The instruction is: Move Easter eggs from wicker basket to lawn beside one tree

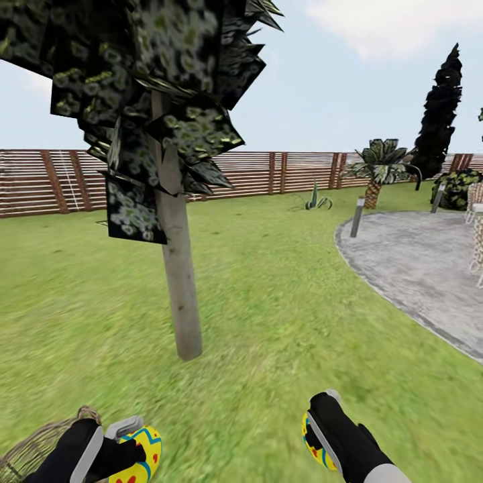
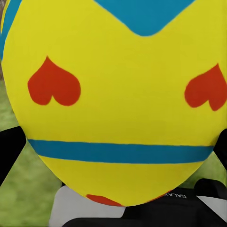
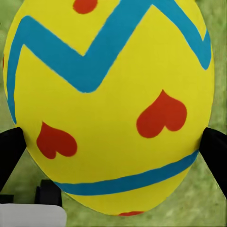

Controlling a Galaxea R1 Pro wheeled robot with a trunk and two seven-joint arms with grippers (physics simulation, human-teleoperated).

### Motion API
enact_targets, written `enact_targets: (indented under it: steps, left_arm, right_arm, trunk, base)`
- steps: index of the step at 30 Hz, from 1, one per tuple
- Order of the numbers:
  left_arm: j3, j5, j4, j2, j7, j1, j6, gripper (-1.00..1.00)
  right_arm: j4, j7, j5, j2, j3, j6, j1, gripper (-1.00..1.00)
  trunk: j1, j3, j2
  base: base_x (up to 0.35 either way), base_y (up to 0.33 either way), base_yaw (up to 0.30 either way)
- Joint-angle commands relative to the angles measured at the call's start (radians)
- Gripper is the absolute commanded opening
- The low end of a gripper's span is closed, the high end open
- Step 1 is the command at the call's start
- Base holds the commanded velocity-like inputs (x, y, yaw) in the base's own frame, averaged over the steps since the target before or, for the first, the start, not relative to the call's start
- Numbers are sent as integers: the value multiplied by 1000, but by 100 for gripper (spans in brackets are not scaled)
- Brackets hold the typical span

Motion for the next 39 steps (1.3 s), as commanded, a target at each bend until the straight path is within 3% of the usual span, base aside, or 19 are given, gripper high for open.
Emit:
enact_targets:
  steps: [1, 7, 18, 20, 22, 24, 39]
  left_arm:
    - [3, -4, -1, 0, -6, -1, 5, -100]
    - [3, -4, -1, 0, -6, -1, 5, -100]
    - [3, -5, -1, 0, -6, -1, 5, -100]
    - [3, -5, 0, 0, -6, -1, 5, -100]
    - [3, -5, 0, 0, -6, -1, 5, -100]
    - [3, -5, 1, 0, -6, -1, 5, -100]
    - [1, -5, 1, 0, -7, -1, 5, -100]
  right_arm:
    - [-1, 0, 3, 0, 2, 5, 0, -100]
    - [48, -1, 4, -2, 1, 3, -1, -100]
    - [39, 7, -12, -6, -12, 6, -1, -100]
    - [39, 42, -12, -10, -15, 7, -1, -100]
    - [37, 131, -12, -16, -17, 10, -1, -100]
    - [34, 177, -7, -21, -16, 9, -1, -100]
    - [21, 181, 3, -25, -15, 8, -1, -100]
  trunk:
    - [0, -1, -1]
    - [0, -1, -1]
    - [0, -1, -1]
    - [0, -2, -1]
    - [0, -3, -1]
    - [0, -3, -1]
    - [0, -3, -1]
  base:
    - [256, -245, 288]
    - [256, -245, 288]
    - [256, -245, 283]
    - [256, -245, 208]
    - [256, -245, 189]
    - [256, -245, 174]
    - [256, -245, 107]
